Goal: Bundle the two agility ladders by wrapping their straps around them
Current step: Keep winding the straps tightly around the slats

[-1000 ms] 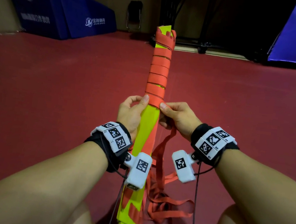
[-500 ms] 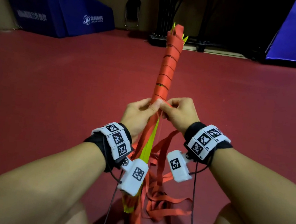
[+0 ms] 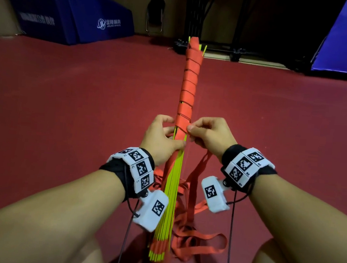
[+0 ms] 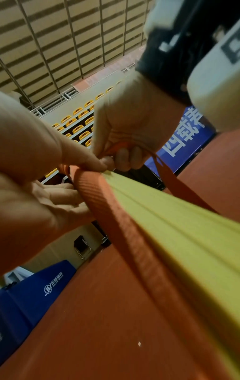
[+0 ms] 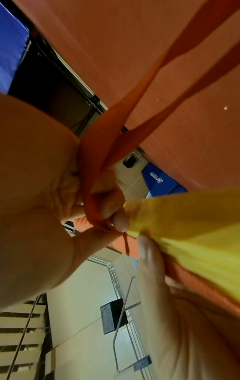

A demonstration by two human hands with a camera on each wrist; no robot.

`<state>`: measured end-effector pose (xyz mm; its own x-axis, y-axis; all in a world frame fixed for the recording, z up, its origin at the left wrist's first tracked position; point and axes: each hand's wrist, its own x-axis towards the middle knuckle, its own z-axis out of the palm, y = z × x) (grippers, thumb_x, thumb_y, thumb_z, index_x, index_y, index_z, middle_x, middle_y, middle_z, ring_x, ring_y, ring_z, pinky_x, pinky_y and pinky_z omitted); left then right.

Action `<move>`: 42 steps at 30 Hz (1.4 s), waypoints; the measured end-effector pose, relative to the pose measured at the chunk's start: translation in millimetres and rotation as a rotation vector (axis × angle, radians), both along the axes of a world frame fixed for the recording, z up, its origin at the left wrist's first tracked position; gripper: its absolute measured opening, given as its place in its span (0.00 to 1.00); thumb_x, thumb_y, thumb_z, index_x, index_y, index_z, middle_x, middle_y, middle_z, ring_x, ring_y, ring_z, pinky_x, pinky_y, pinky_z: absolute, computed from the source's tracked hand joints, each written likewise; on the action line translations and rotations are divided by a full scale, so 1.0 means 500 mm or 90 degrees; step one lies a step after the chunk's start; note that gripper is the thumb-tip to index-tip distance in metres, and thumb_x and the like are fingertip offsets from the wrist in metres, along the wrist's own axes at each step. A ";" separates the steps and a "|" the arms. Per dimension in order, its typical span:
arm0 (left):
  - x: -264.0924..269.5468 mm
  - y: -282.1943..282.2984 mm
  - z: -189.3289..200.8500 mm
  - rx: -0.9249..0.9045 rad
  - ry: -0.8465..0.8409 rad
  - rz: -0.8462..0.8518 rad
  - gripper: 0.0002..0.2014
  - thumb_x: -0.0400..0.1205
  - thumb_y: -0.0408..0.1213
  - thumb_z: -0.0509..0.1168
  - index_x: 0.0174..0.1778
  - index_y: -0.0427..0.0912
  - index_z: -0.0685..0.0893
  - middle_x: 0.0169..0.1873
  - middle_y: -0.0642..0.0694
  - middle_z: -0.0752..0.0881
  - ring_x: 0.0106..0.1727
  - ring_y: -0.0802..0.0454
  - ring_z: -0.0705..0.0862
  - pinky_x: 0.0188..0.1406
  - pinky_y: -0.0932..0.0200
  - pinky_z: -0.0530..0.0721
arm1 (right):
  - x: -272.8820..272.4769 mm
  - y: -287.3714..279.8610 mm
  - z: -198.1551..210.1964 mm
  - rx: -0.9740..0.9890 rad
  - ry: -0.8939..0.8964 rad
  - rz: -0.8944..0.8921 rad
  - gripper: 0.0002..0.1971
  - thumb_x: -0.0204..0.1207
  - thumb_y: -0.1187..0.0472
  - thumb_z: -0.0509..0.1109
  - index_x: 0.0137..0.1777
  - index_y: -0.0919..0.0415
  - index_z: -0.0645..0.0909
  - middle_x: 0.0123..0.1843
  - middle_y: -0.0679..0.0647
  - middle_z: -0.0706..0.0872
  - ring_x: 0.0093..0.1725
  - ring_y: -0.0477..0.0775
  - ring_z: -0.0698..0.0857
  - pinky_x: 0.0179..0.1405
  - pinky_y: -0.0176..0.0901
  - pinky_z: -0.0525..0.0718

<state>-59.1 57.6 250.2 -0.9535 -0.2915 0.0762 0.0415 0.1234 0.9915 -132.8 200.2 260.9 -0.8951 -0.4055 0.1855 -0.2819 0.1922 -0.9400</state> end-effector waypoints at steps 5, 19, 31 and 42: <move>-0.005 -0.006 -0.004 0.053 -0.002 -0.004 0.24 0.73 0.15 0.73 0.54 0.47 0.78 0.47 0.39 0.92 0.43 0.45 0.90 0.49 0.43 0.90 | -0.010 0.013 -0.011 0.067 0.076 -0.004 0.14 0.83 0.55 0.72 0.35 0.58 0.83 0.25 0.49 0.84 0.25 0.44 0.76 0.29 0.35 0.72; -0.016 -0.013 -0.001 0.190 -0.006 -0.033 0.22 0.77 0.12 0.67 0.61 0.37 0.78 0.46 0.36 0.90 0.41 0.44 0.89 0.46 0.47 0.90 | -0.008 0.010 -0.005 -0.014 0.078 -0.024 0.22 0.82 0.52 0.73 0.38 0.73 0.81 0.29 0.55 0.87 0.26 0.43 0.82 0.27 0.31 0.77; -0.014 0.020 0.009 0.232 0.037 -0.019 0.20 0.82 0.38 0.75 0.65 0.31 0.80 0.48 0.34 0.91 0.49 0.40 0.90 0.58 0.37 0.89 | -0.002 0.000 -0.011 -0.093 -0.001 -0.039 0.25 0.73 0.44 0.77 0.27 0.60 0.75 0.27 0.55 0.84 0.30 0.54 0.88 0.33 0.49 0.88; -0.034 -0.012 -0.006 0.129 0.068 0.085 0.25 0.65 0.55 0.77 0.51 0.42 0.88 0.46 0.33 0.92 0.50 0.32 0.91 0.57 0.27 0.87 | -0.021 0.011 -0.019 0.159 0.109 0.040 0.23 0.75 0.35 0.70 0.30 0.54 0.80 0.30 0.50 0.79 0.31 0.48 0.74 0.38 0.46 0.70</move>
<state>-76.1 51.7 247.3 -0.8956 -0.4330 0.1018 0.1438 -0.0653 0.9875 -143.3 205.9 251.6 -0.8315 -0.5105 0.2192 -0.4505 0.3887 -0.8037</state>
